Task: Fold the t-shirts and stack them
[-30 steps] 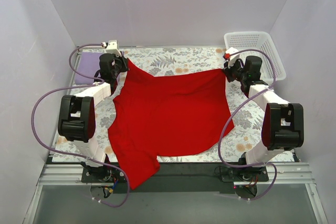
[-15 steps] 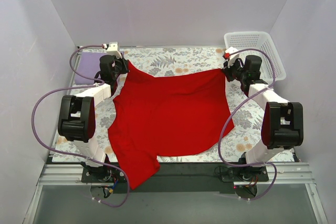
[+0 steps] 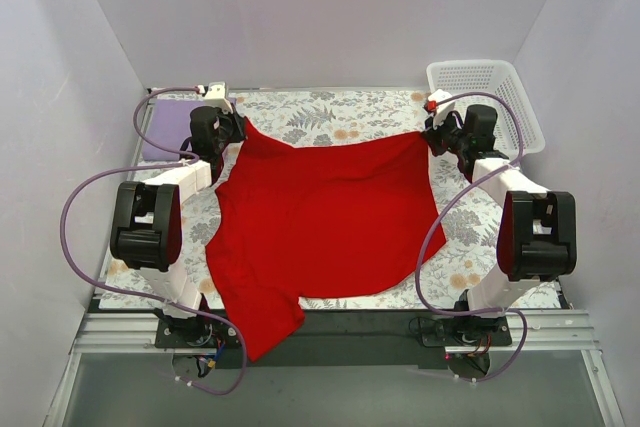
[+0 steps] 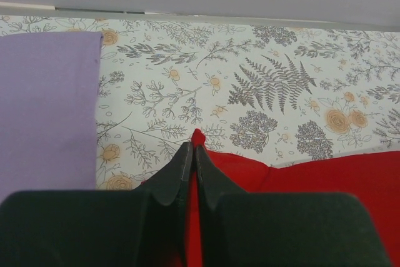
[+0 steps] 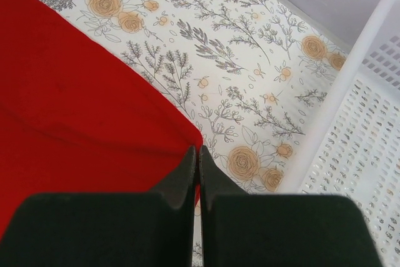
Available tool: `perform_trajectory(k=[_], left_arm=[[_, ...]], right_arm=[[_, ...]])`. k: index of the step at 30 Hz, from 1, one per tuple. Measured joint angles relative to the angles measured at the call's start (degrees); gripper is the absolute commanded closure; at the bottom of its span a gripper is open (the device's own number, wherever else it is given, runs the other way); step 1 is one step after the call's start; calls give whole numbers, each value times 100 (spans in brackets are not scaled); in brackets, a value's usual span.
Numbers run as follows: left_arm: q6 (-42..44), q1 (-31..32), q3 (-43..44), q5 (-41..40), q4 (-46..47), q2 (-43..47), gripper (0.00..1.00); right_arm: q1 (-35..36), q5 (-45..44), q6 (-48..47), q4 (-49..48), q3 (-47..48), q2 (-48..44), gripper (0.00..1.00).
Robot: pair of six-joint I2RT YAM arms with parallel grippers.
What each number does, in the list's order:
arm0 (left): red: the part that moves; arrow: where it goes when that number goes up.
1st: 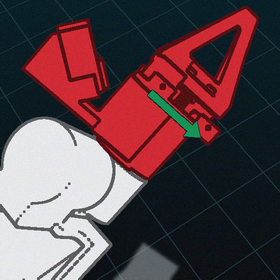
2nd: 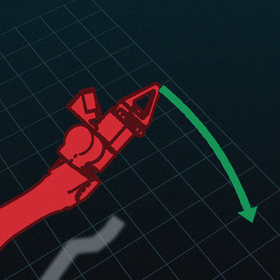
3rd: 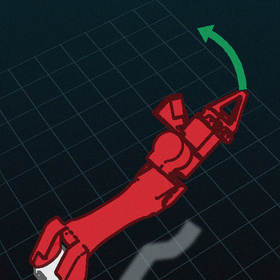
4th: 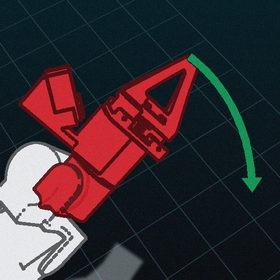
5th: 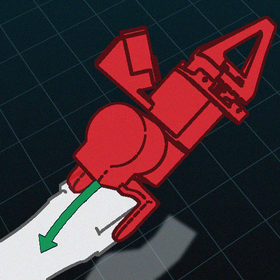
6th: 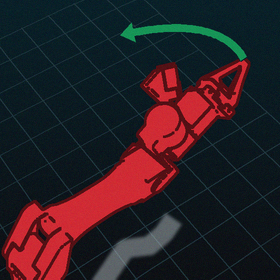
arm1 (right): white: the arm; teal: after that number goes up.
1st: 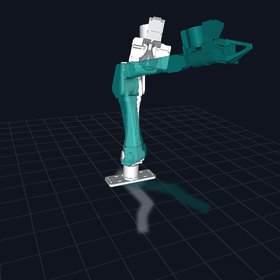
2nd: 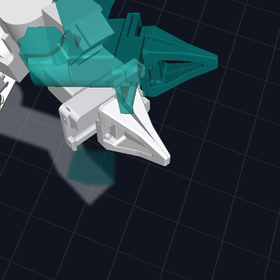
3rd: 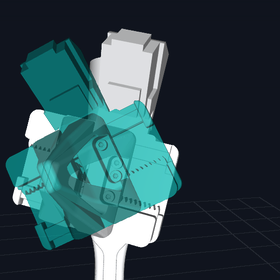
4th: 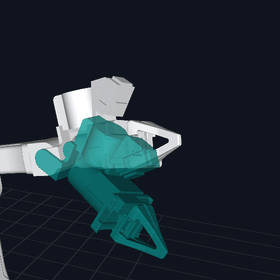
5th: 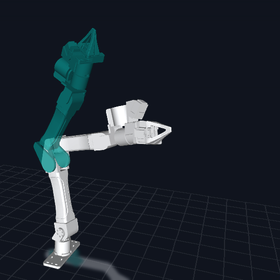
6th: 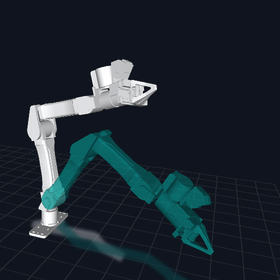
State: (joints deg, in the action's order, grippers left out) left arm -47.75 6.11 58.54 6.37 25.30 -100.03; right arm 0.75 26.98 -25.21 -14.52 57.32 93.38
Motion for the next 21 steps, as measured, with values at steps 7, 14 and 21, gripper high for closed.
perform_trajectory(k=[7, 14, 21], left_arm=[[0, 0, -72, 61, 4, 2, 100], [4, 0, -125, 70, -2, 7, 100], [22, 0, -125, 85, -2, 7, 100]], right_arm=[[0, 24, 0, 96, 55, 76, 99], [0, 44, -2, 157, 131, 85, 99], [0, 42, -24, 199, 151, 87, 99]])
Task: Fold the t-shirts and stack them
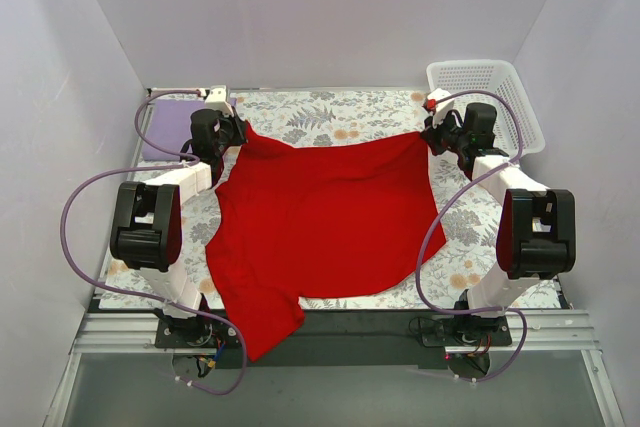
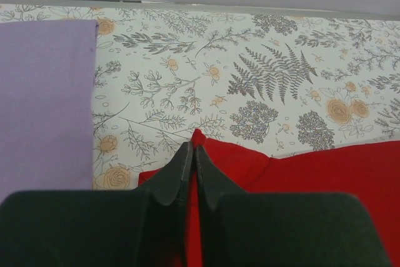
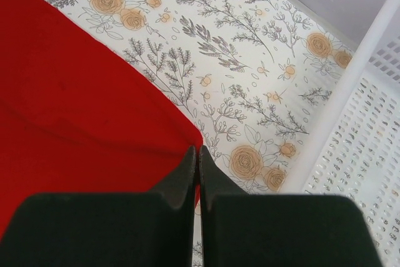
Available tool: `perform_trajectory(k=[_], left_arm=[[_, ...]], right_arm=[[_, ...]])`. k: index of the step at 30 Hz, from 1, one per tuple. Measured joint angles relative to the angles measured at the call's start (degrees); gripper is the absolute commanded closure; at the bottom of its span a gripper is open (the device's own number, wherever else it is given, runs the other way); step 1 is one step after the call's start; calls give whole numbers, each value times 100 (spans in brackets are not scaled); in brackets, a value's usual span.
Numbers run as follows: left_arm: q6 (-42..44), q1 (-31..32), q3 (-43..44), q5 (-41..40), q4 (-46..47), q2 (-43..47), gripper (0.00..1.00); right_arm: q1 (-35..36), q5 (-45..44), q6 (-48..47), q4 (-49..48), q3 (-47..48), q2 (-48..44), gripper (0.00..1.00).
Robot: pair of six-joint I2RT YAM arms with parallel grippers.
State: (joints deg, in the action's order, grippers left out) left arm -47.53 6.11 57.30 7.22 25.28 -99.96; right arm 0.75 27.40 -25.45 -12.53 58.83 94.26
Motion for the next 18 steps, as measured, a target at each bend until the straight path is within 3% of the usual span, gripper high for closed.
perform_trajectory(k=[18], left_arm=[[378, -26, -348, 544, 658, 437, 100]], right_arm=[[0, 44, -68, 251, 63, 0, 99]])
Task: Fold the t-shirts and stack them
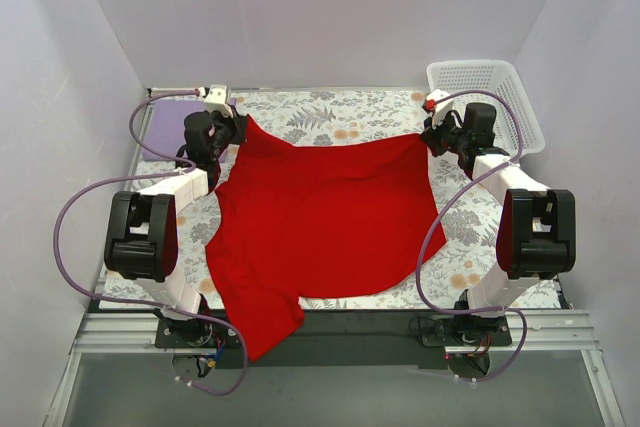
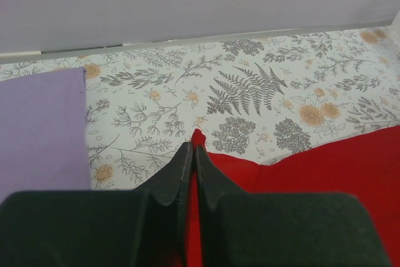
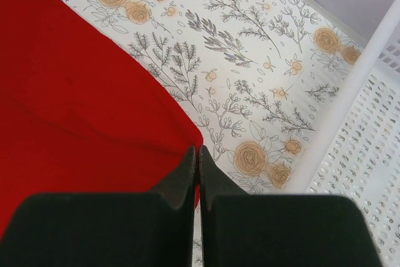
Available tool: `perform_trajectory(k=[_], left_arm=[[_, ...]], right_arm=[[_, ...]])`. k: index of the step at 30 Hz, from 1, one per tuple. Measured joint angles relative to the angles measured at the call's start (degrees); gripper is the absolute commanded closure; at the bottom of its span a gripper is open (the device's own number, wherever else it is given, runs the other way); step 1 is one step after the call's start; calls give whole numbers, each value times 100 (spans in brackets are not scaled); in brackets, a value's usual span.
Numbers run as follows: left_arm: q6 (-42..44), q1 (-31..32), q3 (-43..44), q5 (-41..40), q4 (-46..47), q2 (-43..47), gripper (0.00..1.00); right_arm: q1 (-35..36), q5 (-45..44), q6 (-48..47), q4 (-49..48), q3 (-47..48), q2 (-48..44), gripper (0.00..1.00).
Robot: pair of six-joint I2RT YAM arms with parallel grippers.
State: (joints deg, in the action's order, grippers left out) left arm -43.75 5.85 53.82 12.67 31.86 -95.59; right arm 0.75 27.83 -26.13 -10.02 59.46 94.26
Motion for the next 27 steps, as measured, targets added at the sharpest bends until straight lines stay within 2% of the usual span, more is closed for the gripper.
perform_trajectory(k=[27], left_arm=[[393, -83, -568, 374, 212, 533, 100]], right_arm=[[0, 162, -282, 354, 0, -98, 99]])
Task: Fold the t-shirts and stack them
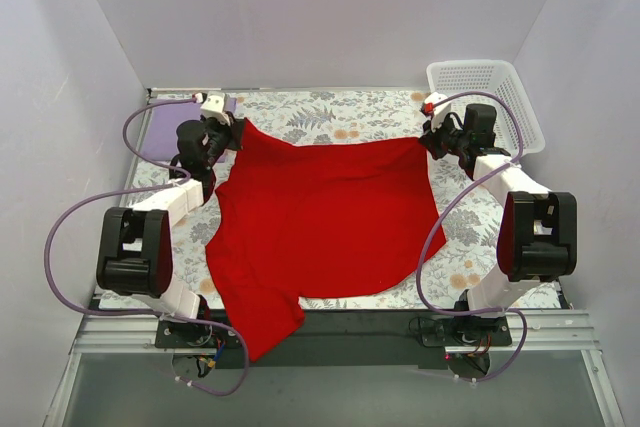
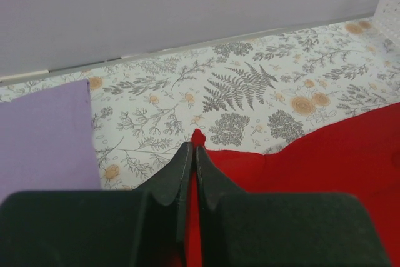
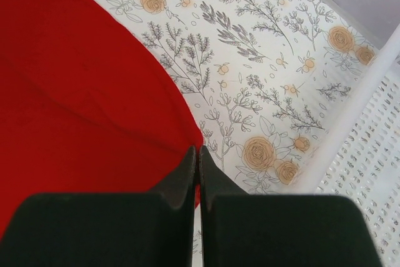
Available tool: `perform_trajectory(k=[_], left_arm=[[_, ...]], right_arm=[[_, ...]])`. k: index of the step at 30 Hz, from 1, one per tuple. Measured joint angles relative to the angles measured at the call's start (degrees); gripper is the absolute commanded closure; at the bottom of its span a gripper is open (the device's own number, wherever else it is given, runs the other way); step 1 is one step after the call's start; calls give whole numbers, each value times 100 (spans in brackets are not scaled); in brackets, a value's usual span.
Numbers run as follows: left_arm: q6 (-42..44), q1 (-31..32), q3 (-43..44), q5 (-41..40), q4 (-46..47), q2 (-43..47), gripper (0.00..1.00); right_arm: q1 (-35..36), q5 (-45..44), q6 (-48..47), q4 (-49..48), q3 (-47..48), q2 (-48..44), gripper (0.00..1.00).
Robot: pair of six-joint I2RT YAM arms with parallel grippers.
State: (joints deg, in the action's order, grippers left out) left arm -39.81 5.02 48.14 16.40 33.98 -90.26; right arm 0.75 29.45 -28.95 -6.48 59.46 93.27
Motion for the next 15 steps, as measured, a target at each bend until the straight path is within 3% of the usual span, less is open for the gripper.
perform_trajectory(k=[15], left_arm=[[46, -39, -57, -118, 33, 507, 100]], right_arm=[[17, 105, 17, 184, 713, 227, 99]])
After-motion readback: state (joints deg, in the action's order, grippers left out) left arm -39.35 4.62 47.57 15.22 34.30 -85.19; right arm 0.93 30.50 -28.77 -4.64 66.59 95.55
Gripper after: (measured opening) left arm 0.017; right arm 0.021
